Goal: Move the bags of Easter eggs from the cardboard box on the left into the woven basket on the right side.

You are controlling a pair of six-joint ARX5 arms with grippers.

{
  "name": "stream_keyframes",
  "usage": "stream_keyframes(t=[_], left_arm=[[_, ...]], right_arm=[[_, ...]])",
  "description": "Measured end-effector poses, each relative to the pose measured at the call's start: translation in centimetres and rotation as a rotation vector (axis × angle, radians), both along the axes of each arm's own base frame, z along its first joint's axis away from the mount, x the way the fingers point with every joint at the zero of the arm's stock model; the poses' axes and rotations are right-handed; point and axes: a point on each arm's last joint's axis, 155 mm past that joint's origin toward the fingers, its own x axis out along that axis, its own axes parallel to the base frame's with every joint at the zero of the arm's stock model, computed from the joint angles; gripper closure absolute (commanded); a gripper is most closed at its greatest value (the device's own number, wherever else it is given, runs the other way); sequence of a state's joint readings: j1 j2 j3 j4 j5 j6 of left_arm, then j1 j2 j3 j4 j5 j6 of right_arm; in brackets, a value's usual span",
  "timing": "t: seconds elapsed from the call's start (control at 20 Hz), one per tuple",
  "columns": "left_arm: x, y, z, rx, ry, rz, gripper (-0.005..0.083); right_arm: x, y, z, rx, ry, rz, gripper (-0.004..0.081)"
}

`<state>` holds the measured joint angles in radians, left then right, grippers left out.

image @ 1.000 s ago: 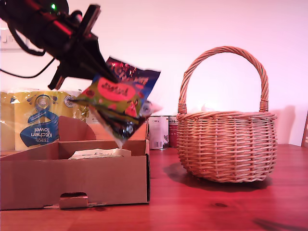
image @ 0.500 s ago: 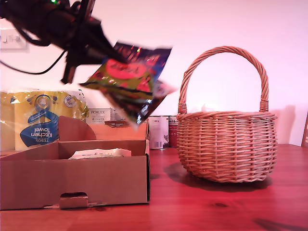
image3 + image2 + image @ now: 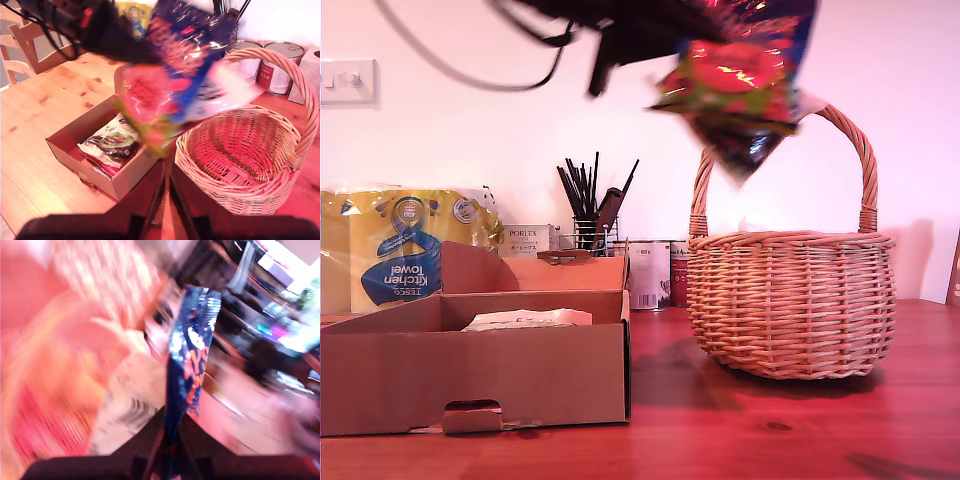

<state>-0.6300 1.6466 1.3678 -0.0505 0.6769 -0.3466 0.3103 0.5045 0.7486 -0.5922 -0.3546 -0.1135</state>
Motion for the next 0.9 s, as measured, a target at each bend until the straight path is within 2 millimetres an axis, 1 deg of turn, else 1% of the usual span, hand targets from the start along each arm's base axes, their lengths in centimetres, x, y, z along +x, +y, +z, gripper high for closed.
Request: stream_keyframes(t=[0.1,0.15,0.2,0.25,0.3,0.35,0.45,0.5,0.55,0.6,0.65,0.75,0.9], left_arm=[[1.3,-0.7,1.4,-0.009,-0.162,0.051,0.0795],[1.6,-1.2,1.8,-0.016,-0.22,0.062,0.0795],[2.0,-1.7,1.8,-0.016,-0.263,0.069,0.0795],[2.5,-2.2,1.3,-0.008,-0.29,0.077,0.0795],[2.8,-2.9,0.3,0.005,-0.305,0.076,0.0795],[3.1,-3.8,-1.2,0.022,-0.316,0.068,0.0795],[3.5,-5.6,-4.7,0.067,-0.332,0.052,0.0795],[3.8,-6.3,-6.4,0.1,-0.363,0.047,0.0795],[3.9,-6.7,-7.6,0.128,-0.381,0.052,0.0795],[4.0,-7.0,-8.2,0.155,-0.424,0.053,0.0795],[3.9,-7.2,-8.3,0.173,-0.457,0.057,0.0795],[4.1,-7.4,-7.7,0.208,-0.57,0.072,0.0795],[4.4,-7.3,-8.0,0.253,-0.618,0.088,0.0795]], right_arm=[[0.1,-0.1,0.0,-0.016,-0.012,0.001,0.0783],[0.1,-0.1,0.0,-0.017,-0.013,-0.001,0.0783],[0.2,-0.3,0.0,-0.02,-0.014,-0.011,0.0783],[0.3,-0.4,0.0,-0.023,-0.015,-0.016,0.0783],[0.3,-0.4,0.0,-0.024,-0.016,-0.016,0.0783],[0.3,-0.4,0.0,-0.028,-0.019,-0.015,0.0783],[0.3,-0.4,-0.1,-0.04,-0.028,-0.01,0.0783],[0.3,-0.4,-0.1,-0.041,-0.028,-0.01,0.0783],[0.3,-0.4,-0.1,-0.041,-0.028,-0.009,0.0783],[0.3,-0.4,-0.1,-0.041,-0.028,-0.009,0.0783],[0.3,-0.4,-0.1,-0.042,-0.027,-0.009,0.0783],[0.2,-0.4,-0.1,-0.042,-0.026,-0.009,0.0783],[0.2,-0.4,-0.1,-0.042,-0.025,-0.009,0.0783]])
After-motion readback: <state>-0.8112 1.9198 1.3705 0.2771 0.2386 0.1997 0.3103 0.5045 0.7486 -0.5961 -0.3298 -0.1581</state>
